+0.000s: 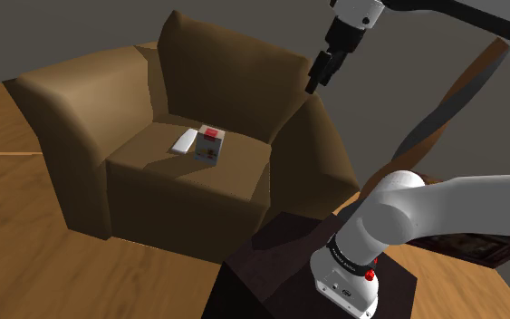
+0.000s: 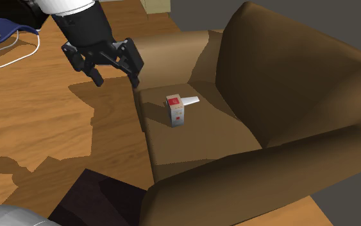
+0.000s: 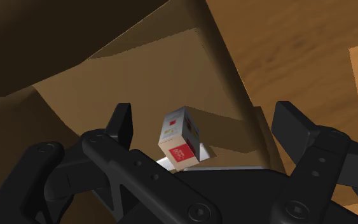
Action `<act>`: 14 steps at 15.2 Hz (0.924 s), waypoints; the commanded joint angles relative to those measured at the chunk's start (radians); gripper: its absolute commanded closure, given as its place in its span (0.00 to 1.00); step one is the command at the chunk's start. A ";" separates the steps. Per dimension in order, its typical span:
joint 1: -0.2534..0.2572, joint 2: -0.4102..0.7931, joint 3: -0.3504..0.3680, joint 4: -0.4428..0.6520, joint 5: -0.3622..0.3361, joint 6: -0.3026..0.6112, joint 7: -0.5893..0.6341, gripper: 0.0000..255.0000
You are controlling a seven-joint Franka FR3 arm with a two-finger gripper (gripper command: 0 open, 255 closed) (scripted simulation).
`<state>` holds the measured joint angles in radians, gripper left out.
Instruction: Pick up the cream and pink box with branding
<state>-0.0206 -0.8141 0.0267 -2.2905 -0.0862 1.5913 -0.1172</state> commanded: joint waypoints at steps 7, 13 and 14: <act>0.002 0.186 -0.022 -0.008 -0.016 0.150 -0.033 0.00; 0.003 0.397 -0.039 0.027 -0.029 0.280 -0.065 0.00; 0.003 0.434 -0.042 0.038 -0.030 0.300 -0.070 0.00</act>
<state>-0.0184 -0.4193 -0.0142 -2.2718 -0.1157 1.8773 -0.1833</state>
